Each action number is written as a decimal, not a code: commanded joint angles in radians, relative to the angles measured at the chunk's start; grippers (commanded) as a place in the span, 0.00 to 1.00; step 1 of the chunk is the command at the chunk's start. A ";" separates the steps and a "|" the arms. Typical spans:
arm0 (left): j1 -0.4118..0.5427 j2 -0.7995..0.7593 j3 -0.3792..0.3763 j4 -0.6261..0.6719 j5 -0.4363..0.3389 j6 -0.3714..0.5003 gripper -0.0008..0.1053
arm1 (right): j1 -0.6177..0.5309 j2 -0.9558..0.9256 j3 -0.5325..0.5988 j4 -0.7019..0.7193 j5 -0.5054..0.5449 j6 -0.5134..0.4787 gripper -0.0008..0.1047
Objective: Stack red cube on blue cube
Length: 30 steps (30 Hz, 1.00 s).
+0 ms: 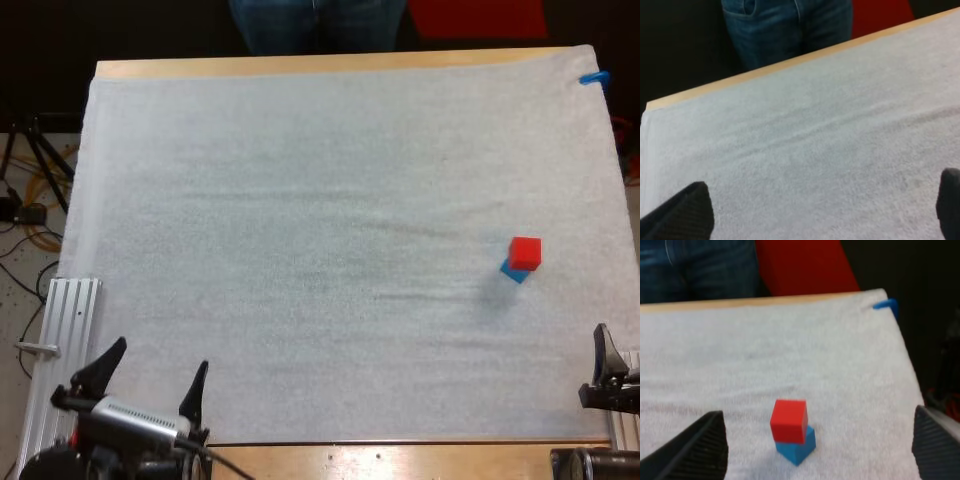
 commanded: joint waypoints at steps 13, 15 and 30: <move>0.000 -0.137 0.187 -0.125 0.003 -0.053 0.83 | 0.001 -0.037 0.092 0.009 -0.010 -0.005 0.71; 0.000 -0.137 0.185 -0.120 0.003 -0.055 0.83 | 0.001 -0.037 0.092 0.009 -0.010 -0.005 0.71; 0.000 -0.137 0.186 -0.120 0.000 -0.097 0.83 | 0.001 -0.037 0.092 0.017 -0.003 0.011 0.71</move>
